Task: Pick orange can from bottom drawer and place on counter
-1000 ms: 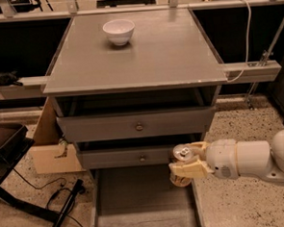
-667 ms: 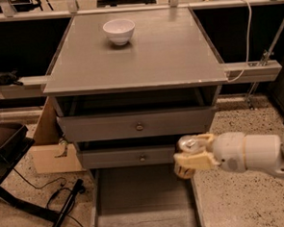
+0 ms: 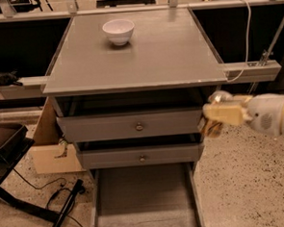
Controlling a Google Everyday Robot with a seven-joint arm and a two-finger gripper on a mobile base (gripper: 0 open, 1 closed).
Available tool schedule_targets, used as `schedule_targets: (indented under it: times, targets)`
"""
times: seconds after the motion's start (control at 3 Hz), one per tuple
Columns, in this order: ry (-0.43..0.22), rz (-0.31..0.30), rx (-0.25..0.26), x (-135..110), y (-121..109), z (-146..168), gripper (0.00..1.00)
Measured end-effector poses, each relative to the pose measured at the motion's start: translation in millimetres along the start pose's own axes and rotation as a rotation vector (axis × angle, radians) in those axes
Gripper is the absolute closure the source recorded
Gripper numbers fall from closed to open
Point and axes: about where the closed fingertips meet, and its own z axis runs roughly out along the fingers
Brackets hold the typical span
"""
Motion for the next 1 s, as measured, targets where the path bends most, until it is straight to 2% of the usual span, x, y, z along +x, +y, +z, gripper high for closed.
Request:
schedule_targets:
  times: [0.33, 0.67, 1.0]
  targets:
    - [-0.059, 0.057, 0.122, -80, -61, -6, 1.00]
    - [-0.091, 0.085, 0.203, -133, -107, 0, 1.00]
    - [-0.141, 0.073, 0.273, -163, -149, 8, 1.00]
